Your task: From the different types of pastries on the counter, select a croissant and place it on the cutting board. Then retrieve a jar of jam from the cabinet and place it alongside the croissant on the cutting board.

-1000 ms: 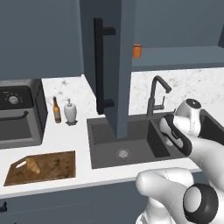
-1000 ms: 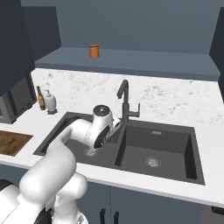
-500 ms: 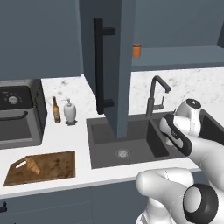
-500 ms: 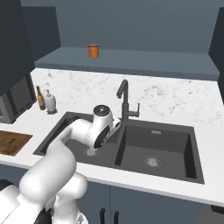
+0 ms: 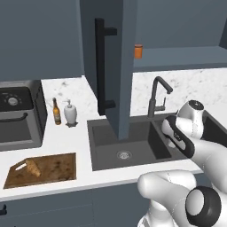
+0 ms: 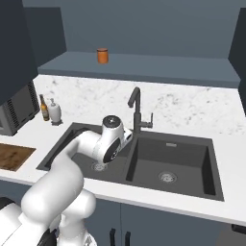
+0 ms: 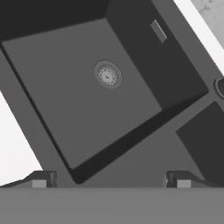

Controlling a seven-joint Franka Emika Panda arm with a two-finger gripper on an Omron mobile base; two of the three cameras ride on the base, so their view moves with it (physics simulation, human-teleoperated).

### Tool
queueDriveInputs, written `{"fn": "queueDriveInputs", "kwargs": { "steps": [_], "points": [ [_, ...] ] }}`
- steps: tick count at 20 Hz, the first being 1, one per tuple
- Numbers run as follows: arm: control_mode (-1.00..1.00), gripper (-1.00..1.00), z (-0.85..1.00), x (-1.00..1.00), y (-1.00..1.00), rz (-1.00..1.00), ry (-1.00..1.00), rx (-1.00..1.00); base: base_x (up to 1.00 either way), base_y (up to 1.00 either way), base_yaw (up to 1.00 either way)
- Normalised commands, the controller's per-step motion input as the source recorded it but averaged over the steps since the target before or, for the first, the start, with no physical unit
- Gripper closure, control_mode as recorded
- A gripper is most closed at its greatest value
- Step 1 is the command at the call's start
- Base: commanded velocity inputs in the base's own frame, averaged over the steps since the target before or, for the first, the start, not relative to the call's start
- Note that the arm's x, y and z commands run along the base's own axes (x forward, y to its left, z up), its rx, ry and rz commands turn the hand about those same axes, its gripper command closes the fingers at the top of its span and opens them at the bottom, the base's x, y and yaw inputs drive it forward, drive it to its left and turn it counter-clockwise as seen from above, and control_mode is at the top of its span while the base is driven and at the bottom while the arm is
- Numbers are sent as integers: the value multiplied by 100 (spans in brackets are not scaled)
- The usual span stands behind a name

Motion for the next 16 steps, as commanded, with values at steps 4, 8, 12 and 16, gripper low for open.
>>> {"fn": "queueDriveInputs", "kwargs": {
  "steps": [4,8,12,16],
  "points": [
    [100,-100,0,0,0,0,0,0,-1,0,0],
    [-100,-100,-1,-7,0,0,-6,0,0,1,0],
    [-100,-100,5,-30,0,4,-24,0,0,0,0],
    [-100,-100,25,-46,0,9,-29,0,0,0,0]
  ]
}}
